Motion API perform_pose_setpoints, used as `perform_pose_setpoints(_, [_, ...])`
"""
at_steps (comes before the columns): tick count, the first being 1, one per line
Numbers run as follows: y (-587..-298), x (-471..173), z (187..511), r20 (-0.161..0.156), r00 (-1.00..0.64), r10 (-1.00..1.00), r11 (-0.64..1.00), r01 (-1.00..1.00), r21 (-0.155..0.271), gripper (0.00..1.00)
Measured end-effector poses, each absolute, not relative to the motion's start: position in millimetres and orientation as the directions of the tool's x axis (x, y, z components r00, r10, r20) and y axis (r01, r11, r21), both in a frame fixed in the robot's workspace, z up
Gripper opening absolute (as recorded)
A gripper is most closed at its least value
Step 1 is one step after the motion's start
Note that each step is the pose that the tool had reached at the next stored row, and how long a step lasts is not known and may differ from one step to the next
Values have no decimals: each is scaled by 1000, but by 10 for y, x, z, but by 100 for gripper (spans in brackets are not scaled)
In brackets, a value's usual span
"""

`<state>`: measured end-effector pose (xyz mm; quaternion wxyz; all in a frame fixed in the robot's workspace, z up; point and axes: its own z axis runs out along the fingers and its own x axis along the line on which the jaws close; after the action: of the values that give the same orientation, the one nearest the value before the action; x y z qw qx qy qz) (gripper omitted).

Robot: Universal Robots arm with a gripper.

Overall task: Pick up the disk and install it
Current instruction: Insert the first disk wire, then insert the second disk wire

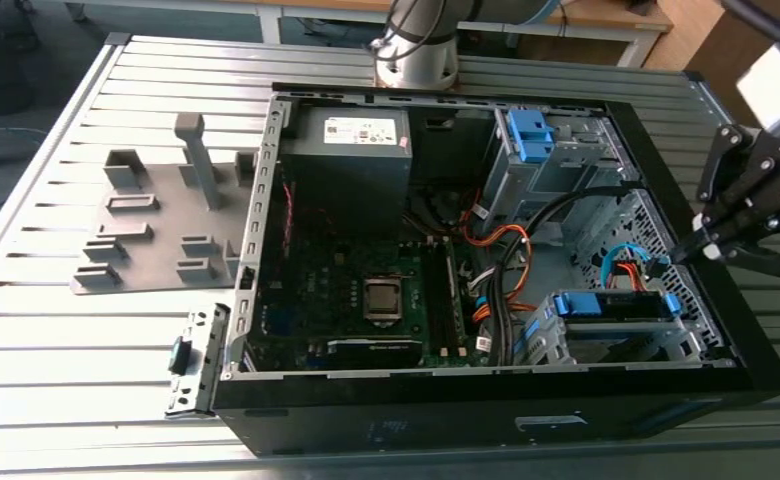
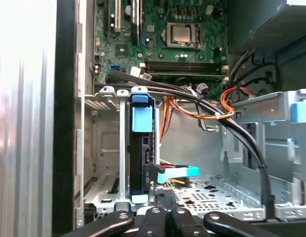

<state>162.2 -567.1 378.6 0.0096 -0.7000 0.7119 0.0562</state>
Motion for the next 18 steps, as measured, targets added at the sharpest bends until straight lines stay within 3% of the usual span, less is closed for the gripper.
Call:
perform_pose_setpoints(14, [-5671,1622,3805,-92,-20,-996,14,-998,67,11])
perform_pose_setpoints(18, [-5671,1622,3807,-93,-20,-996,14,-998,67,17])
